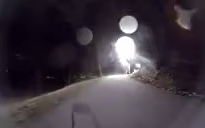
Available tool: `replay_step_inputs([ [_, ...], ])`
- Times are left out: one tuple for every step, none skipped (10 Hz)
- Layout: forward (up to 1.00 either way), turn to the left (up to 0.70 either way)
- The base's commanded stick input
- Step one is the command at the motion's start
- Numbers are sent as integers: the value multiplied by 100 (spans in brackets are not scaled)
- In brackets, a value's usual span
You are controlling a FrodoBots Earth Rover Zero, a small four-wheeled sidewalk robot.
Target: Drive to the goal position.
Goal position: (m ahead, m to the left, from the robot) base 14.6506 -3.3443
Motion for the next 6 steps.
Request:
replay_step_inputs([
  [100,0],
  [100,0],
  [100,0],
  [100,0],
  [100,0],
  [57,0],
])
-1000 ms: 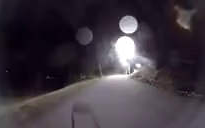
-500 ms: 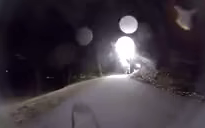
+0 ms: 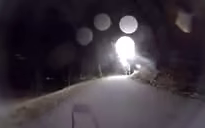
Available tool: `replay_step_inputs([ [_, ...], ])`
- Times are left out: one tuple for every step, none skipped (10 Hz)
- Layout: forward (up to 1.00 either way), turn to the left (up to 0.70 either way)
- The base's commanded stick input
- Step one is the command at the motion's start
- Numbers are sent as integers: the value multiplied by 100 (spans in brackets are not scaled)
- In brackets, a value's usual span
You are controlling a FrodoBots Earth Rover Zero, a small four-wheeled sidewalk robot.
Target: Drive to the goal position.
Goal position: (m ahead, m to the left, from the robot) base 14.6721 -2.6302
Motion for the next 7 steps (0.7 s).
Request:
replay_step_inputs([
  [0,0],
  [0,0],
  [0,0],
  [0,0],
  [0,0],
  [0,0],
  [0,0],
])
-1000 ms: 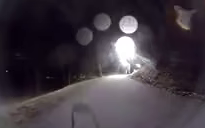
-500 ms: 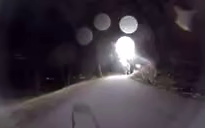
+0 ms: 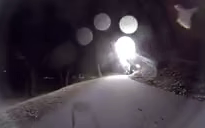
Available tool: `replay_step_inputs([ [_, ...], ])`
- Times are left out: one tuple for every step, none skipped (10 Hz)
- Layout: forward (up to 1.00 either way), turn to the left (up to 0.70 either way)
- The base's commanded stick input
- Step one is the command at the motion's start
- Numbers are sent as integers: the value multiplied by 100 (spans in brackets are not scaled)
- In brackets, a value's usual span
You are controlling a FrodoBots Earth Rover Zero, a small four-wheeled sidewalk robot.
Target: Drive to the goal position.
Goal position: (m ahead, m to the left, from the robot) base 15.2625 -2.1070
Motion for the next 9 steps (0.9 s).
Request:
replay_step_inputs([
  [0,0],
  [0,0],
  [98,0],
  [100,0],
  [100,0],
  [100,0],
  [100,0],
  [100,-4],
  [100,-24],
])
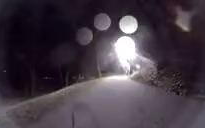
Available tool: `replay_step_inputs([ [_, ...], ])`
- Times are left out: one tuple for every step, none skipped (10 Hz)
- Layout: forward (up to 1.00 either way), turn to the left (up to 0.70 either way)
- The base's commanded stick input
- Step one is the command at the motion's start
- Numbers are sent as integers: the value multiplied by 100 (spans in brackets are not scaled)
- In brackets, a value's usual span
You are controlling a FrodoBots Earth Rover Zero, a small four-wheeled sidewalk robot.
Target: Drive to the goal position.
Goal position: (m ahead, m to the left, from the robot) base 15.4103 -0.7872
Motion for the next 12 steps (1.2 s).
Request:
replay_step_inputs([
  [100,-40],
  [100,-34],
  [100,-19],
  [100,0],
  [100,0],
  [100,0],
  [100,0],
  [100,-8],
  [100,-28],
  [100,-37],
  [100,-32],
  [100,0],
])
